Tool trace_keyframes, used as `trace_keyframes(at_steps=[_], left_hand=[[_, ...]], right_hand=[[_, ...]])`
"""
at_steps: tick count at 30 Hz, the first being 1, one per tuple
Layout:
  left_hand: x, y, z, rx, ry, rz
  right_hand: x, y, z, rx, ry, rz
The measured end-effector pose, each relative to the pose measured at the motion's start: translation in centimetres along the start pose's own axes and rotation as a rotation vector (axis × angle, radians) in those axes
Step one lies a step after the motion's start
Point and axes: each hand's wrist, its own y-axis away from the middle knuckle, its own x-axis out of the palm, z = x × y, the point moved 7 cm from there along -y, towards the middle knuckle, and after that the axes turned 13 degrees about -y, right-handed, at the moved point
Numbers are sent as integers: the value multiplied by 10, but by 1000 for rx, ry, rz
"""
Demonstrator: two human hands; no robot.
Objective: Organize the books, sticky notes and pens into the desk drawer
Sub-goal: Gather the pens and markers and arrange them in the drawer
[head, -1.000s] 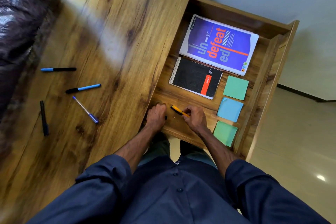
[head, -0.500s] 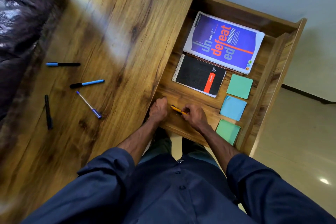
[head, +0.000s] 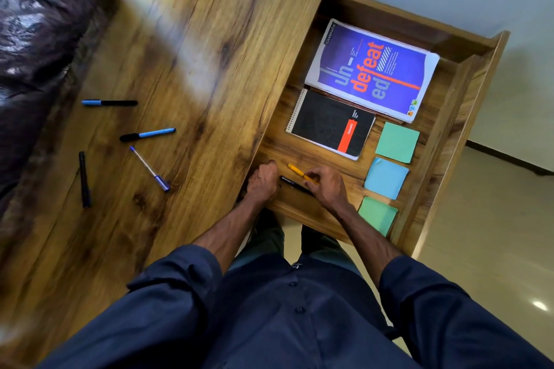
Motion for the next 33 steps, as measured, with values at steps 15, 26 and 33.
trace_keyframes(at_steps=[15, 26, 33], left_hand=[[-1, 5, -9, 94, -5, -104], [-1, -20, -25, 118, -41, -119], [3, -17, -21, 135, -59, -136]], right_hand=[[-7, 6, -8, 19, 143, -53], [-7, 0, -15, -39, 187, -73], [-3, 1, -13, -77, 226, -57]])
